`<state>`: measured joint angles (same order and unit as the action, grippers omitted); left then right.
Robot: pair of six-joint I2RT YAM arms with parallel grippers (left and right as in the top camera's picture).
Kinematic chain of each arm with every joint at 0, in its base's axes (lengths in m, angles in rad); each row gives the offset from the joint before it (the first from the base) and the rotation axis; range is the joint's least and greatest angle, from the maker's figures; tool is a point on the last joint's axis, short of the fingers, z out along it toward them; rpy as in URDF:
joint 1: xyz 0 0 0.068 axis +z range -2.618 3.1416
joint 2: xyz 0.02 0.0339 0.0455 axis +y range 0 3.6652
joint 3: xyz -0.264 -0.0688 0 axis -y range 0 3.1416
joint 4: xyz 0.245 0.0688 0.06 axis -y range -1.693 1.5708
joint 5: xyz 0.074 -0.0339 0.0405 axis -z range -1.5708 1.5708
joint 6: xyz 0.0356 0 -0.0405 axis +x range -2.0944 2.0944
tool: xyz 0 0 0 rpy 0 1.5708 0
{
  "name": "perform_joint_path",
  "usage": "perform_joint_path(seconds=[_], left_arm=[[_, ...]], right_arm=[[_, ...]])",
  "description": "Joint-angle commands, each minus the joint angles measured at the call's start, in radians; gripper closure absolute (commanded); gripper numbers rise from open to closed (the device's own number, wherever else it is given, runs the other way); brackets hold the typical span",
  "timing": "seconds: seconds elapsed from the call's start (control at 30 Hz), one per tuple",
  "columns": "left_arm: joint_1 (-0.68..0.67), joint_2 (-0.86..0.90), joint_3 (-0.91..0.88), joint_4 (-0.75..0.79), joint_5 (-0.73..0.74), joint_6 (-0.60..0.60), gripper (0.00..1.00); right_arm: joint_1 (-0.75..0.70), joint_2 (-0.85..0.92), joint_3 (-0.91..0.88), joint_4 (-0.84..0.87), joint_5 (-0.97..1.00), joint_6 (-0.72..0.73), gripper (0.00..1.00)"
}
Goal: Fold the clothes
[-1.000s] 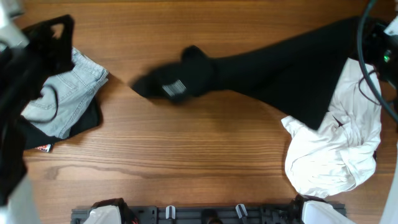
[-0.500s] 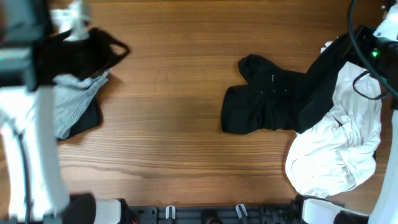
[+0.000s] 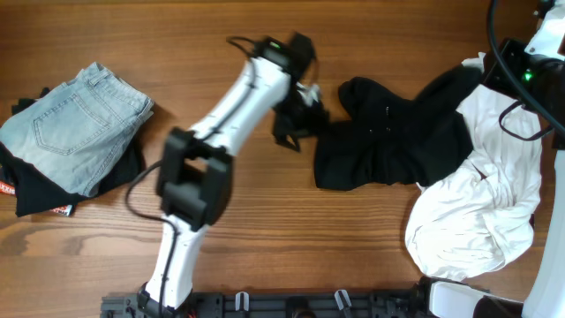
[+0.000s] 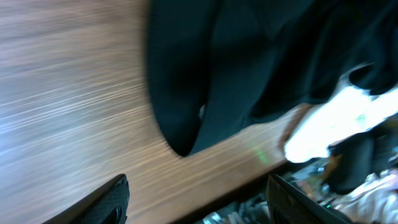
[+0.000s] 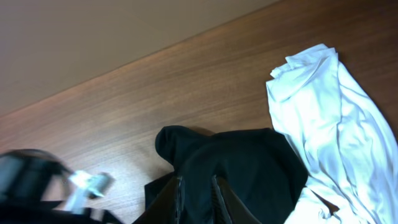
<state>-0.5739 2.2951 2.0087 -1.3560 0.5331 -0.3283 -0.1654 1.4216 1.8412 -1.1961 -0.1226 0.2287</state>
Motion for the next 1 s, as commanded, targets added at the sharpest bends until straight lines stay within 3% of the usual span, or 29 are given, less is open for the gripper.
perform_joint_path(seconds=[0.0,0.13,0.27,0.43,0.57,0.63,0.67,0.7,0.77,0.8,0.87,0.97], left_arm=[[-0.092,0.068,0.000,0.035,0.003,0.018,0.29],[-0.191,0.121,0.000,0.085,-0.124,-0.001,0.32],[-0.222,0.127,0.000,0.080,-0.226,-0.001,0.93],[-0.144,0.118,0.000,-0.013,-0.467,0.000,0.96],[0.078,0.047,0.000,-0.063,-0.742,-0.001,0.96],[0.205,0.000,0.000,-0.051,-0.746,-0.011,0.96],[0.266,-0.020,0.000,-0.045,-0.733,-0.025,0.94],[0.314,-0.035,0.000,-0.040,-0.686,-0.024,0.84],[0.417,-0.055,0.000,-0.046,-0.476,-0.023,0.42],[0.454,-0.056,0.000,-0.055,-0.376,-0.023,0.16],[0.496,-0.056,0.000,-0.070,-0.262,-0.008,0.13],[0.497,-0.056,0.000,-0.074,-0.260,0.006,0.12]], right_arm=[[-0.003,0.013,0.016,-0.002,0.023,-0.020,0.80],[-0.003,0.013,0.016,-0.003,0.023,-0.020,0.80],[-0.003,0.013,0.016,-0.005,0.027,-0.020,0.80],[-0.003,0.013,0.016,-0.040,0.109,-0.024,0.80],[-0.003,0.032,0.016,-0.052,0.108,-0.032,0.80],[-0.003,0.066,0.016,-0.071,0.098,-0.031,0.80],[-0.003,0.085,0.016,-0.084,0.084,-0.031,0.81],[-0.003,0.105,0.016,-0.096,0.062,-0.032,0.81],[-0.003,0.149,0.016,-0.116,-0.014,-0.056,0.80],[-0.003,0.172,0.016,-0.125,-0.058,-0.071,0.78],[-0.003,0.214,0.016,-0.145,-0.101,-0.072,0.73],[-0.003,0.266,0.016,-0.182,-0.115,-0.073,0.64]])
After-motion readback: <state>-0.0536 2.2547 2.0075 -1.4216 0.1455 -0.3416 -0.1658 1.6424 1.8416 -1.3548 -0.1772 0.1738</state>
